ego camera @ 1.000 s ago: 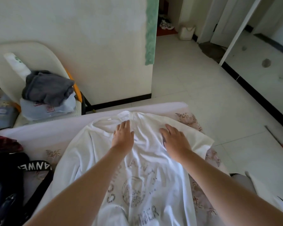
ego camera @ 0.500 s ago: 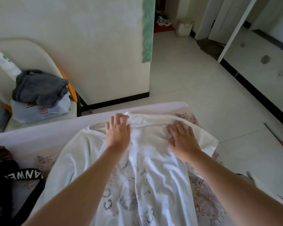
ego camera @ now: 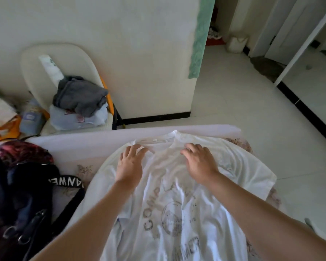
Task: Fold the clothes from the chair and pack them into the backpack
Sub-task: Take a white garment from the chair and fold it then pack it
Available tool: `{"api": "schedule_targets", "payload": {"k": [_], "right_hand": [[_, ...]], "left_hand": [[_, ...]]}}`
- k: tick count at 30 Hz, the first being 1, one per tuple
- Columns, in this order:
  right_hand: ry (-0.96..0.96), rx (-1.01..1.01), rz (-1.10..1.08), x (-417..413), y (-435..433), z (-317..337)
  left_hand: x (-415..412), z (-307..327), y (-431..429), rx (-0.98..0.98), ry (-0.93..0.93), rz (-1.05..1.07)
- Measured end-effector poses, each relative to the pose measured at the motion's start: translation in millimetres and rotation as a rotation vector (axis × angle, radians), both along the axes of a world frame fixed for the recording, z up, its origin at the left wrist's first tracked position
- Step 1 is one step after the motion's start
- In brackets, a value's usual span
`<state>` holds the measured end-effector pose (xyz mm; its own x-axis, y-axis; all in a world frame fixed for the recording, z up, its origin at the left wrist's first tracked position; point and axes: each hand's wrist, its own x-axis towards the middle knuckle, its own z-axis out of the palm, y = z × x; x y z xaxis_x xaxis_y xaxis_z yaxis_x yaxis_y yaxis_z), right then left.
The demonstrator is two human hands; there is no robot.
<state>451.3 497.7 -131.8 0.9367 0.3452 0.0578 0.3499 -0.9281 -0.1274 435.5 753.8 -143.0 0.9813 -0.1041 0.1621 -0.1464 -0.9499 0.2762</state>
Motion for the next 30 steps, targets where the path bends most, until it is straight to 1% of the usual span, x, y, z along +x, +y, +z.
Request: {"api": "schedule_targets", "payload": {"k": [2,4,7,9,10,12,16,17,19,21,23,25,26,27,29,30], "right_hand": [[0.079,0.026,0.096,14.6,31.4,0.6],[0.143,-0.022,0.132,29.4,51.3,-1.4],[0.163,-0.177,0.123,46.5,58.1,2.2],[0.131,-0.327,0.102,55.0,52.7,7.9],[0.111,-0.387,0.088,58.7,49.0,10.6],[0.077,-0.436,0.063,64.4,41.6,14.1],[0.016,-0.401,-0.029,73.2,32.1,18.5],[0.010,-0.403,-0.064,75.1,32.5,20.2],[0.019,-0.433,-0.098,74.7,39.1,23.8],[-0.028,-0.376,-0.102,68.3,50.8,20.5],[-0.134,-0.272,-0.037,53.0,66.3,16.4],[-0.193,-0.130,0.111,30.1,83.8,6.6],[-0.175,-0.070,0.195,16.3,93.6,0.7],[-0.131,-0.019,0.253,1.1,103.5,-5.4],[0.003,0.046,0.251,-28.2,120.6,-18.7],[0.065,0.042,0.219,-40.5,126.8,-24.4]], "left_hand": [[14.2,-0.1,25.3,0.185,0.013,-0.118],[30.4,4.6,34.7,0.347,0.073,-0.248],[53.4,13.4,33.0,0.481,0.177,-0.321],[64.6,16.1,34.5,0.538,0.159,-0.315],[68.0,18.4,36.7,0.532,0.130,-0.305],[73.0,21.4,42.3,0.424,0.088,-0.262],[85.9,23.1,56.6,-0.025,0.076,0.021],[88.1,21.5,58.6,-0.055,0.085,0.075],[85.5,16.7,56.7,-0.048,0.163,0.117],[76.6,13.9,53.1,-0.104,0.199,0.120],[61.6,12.4,54.8,-0.137,0.146,0.136],[37.4,10.8,61.5,-0.138,0.133,0.193],[21.8,9.4,67.5,-0.106,0.150,0.260],[4.6,8.5,74.2,-0.033,0.177,0.334],[-30.9,4.7,90.8,0.131,0.252,0.452],[-47.2,1.4,98.7,0.185,0.284,0.468]]}}
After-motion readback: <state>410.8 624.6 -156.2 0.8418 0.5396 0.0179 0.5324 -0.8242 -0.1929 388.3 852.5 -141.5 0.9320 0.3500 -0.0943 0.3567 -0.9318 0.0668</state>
